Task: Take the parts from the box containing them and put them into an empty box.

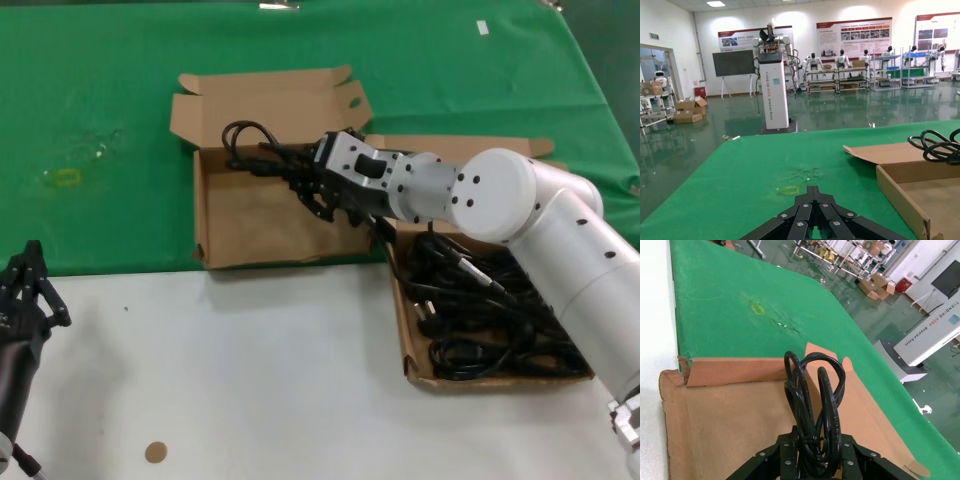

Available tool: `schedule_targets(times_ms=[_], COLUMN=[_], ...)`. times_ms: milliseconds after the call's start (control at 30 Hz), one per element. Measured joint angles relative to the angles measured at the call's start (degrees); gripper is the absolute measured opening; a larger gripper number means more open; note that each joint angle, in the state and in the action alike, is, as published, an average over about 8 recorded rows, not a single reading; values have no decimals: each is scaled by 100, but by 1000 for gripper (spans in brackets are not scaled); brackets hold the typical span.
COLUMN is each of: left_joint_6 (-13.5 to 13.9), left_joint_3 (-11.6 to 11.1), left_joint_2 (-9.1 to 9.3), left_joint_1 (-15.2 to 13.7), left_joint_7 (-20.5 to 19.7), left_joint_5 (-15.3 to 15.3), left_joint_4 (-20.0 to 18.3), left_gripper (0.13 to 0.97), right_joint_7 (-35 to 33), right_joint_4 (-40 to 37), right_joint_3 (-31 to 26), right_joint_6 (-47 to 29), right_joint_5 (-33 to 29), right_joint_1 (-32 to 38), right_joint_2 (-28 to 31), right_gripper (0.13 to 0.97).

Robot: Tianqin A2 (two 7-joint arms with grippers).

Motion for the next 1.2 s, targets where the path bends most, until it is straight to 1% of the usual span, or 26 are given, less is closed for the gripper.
schedule_targets(times_ms=[67,333,367,633,667,933,1067,1200], left_joint_6=[0,0,0,0,0,0,0,0], left_joint_3=[0,0,0,0,0,0,0,0], left_joint_2=[0,0,0,0,0,0,0,0], left_joint_1=[0,0,0,0,0,0,0,0], left_joint_7=[0,0,0,0,0,0,0,0], left_joint_5=[0,0,0,0,0,0,0,0], left_joint_4=[0,0,0,0,0,0,0,0], left_gripper=[144,144,144,144,144,145,148,158], right_joint_7=[-19,-94,-102,-136,-137,-150,-155,-172], right_joint_4=[-25,-90,-99,-167,-171,-175,-149,-45], right_joint_3=[-11,-47,-49,-30,-23,17,34,93], right_joint_6=[11,27,29,86,98,163,182,255], right_joint_5=[5,53,62,119,126,173,200,300], right_joint_1=[10,18,18,50,54,61,28,-101], right_joint_2=[-20,-60,-63,-64,-62,-49,-44,-26], right_gripper=[250,329,329,478,478,687,687,769])
